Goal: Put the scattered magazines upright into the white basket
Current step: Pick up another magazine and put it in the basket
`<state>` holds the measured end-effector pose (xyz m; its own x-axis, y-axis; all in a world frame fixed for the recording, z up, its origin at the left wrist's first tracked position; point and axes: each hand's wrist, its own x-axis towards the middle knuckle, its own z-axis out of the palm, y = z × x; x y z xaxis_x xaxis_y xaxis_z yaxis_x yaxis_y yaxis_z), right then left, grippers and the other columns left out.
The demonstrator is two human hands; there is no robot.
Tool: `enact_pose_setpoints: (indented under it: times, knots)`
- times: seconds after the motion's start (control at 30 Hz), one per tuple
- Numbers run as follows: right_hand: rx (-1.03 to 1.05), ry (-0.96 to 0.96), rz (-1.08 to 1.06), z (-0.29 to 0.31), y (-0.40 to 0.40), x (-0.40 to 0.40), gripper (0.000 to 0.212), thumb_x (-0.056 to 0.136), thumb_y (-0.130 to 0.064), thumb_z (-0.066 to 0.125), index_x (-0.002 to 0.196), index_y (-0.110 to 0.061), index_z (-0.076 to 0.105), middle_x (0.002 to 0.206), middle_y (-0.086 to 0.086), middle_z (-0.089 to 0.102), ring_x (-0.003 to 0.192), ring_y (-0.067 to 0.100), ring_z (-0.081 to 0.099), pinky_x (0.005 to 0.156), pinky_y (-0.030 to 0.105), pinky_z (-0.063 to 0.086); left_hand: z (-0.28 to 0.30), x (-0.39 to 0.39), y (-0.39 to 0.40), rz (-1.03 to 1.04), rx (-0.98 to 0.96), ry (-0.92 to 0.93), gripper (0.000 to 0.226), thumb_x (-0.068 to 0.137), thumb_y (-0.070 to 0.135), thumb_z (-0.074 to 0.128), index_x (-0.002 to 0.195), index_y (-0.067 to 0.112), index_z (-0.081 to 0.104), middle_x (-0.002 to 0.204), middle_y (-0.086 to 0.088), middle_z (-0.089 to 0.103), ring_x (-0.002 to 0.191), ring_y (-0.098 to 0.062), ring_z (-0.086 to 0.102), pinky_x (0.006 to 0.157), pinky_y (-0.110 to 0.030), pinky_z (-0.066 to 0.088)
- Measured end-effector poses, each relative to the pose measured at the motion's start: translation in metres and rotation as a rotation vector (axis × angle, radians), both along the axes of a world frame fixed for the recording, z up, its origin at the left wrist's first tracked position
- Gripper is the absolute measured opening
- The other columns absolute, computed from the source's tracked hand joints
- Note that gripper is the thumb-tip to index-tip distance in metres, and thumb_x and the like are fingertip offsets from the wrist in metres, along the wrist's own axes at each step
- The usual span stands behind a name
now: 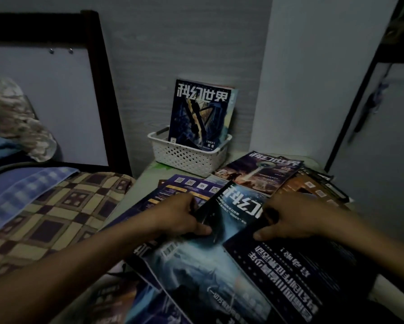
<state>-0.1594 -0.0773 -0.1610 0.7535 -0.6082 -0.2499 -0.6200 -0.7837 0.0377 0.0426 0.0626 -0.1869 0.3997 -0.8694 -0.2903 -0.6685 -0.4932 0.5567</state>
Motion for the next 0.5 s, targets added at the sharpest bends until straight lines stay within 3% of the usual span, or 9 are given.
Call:
enact_pose_setpoints:
  times: [0.03,0.1,0.17,0.23,0.27,0.33,0.4,0.43,0.5]
  knots:
    - [0.015,-0.023,-0.003,-0.002,0.002,-0.004,0.047,0.072,-0.076,0.06,0.075,-0.03,0.049,0.081,-0.013,0.056,0.077,0.009,0.056,0.065,0.029,0.046,0.001,-0.001,0.0,0.016,-0.027,0.174,0.032,0.08,0.034,0.077,0.106,0.021,0.063,0.1,0.003,0.07,0.09,-0.015,0.068,0.086,-0.037,0.057]
    - [0.027,-0.064,-0.021,-0.008,0.002,-0.011,0.047,0.074,-0.075,0.059,0.071,-0.03,0.046,0.077,-0.011,0.054,0.073,0.008,0.055,0.062,0.028,0.045,0.005,-0.009,0.002,-0.003,-0.146,0.214,0.006,0.089,0.024,0.069,0.094,0.022,0.067,0.095,0.003,0.072,0.086,-0.013,0.069,0.086,-0.033,0.057]
    - [0.055,-0.131,-0.038,-0.015,-0.002,-0.017,0.048,0.072,-0.075,0.059,0.076,-0.028,0.052,0.08,-0.009,0.06,0.076,0.009,0.059,0.067,0.029,0.048,0.014,-0.013,0.005,-0.037,-0.336,-0.071,0.012,0.092,0.028,0.063,0.08,0.028,0.057,0.085,0.007,0.065,0.084,-0.016,0.064,0.08,-0.031,0.052]
    - [0.119,-0.277,-0.081,-0.013,-0.004,-0.02,0.045,0.072,-0.07,0.065,0.091,-0.03,0.057,0.087,-0.013,0.064,0.079,0.003,0.061,0.07,0.021,0.049,0.04,-0.013,0.014,-0.062,-0.54,-0.436,0.01,0.092,0.033,0.06,0.085,0.028,0.054,0.086,0.005,0.064,0.085,-0.021,0.063,0.077,-0.034,0.052]
    - [0.18,-0.418,-0.102,-0.01,-0.004,-0.017,0.041,0.074,-0.064,0.069,0.097,-0.033,0.055,0.089,-0.017,0.064,0.079,-0.003,0.061,0.068,0.014,0.047,0.055,-0.008,0.02,-0.042,-0.656,-0.49,0.007,0.093,0.032,0.06,0.092,0.025,0.058,0.089,0.003,0.067,0.086,-0.021,0.063,0.077,-0.035,0.051]
    - [0.494,-0.796,-0.14,-0.002,0.001,-0.004,0.044,0.074,-0.048,0.077,0.108,-0.037,0.051,0.095,-0.018,0.068,0.08,-0.007,0.065,0.069,0.01,0.049,0.082,0.008,0.027,-0.03,-0.866,-0.268,0.006,0.095,0.023,0.06,0.099,0.021,0.064,0.092,0.0,0.071,0.086,-0.015,0.066,0.079,-0.032,0.053]
    - [0.846,-1.118,-0.129,0.008,0.009,0.017,0.05,0.074,-0.032,0.076,0.117,-0.033,0.052,0.094,-0.012,0.074,0.081,0.007,0.071,0.062,0.026,0.056,0.099,0.022,0.031,-0.069,-1.029,0.119,0.013,0.095,0.011,0.058,0.1,0.02,0.067,0.092,0.004,0.075,0.086,-0.007,0.069,0.078,-0.023,0.055]
    - [0.908,-1.23,-0.113,0.016,0.014,0.026,0.043,0.077,-0.025,0.074,0.115,-0.028,0.054,0.086,-0.01,0.074,0.075,0.015,0.071,0.054,0.031,0.054,0.103,0.026,0.033,-0.084,-1.089,0.251,0.016,0.094,0.009,0.057,0.101,0.019,0.067,0.091,0.008,0.076,0.087,-0.005,0.07,0.077,-0.019,0.055]
    - [0.846,-1.36,-0.114,0.031,0.022,0.042,0.027,0.084,-0.017,0.071,0.107,-0.017,0.058,0.073,-0.002,0.069,0.06,0.02,0.067,0.048,0.03,0.048,0.103,0.033,0.031,-0.07,-1.177,0.323,0.016,0.092,0.012,0.057,0.103,0.017,0.068,0.094,0.01,0.076,0.09,-0.006,0.071,0.077,-0.017,0.054]
